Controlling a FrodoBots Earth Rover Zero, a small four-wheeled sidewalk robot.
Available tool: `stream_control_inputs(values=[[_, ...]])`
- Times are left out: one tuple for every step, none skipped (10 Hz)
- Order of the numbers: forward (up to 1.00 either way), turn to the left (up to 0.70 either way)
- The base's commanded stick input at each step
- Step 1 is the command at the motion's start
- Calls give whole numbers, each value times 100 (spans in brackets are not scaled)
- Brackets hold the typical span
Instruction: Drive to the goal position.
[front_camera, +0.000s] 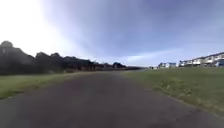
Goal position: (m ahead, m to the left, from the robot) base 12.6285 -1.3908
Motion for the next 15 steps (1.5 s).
stream_control_inputs(values=[[100,15],[100,27],[100,27],[100,27],[100,27],[100,27],[100,27],[100,27],[100,27],[100,27],[100,27],[100,27],[100,27],[100,27],[100,27]])
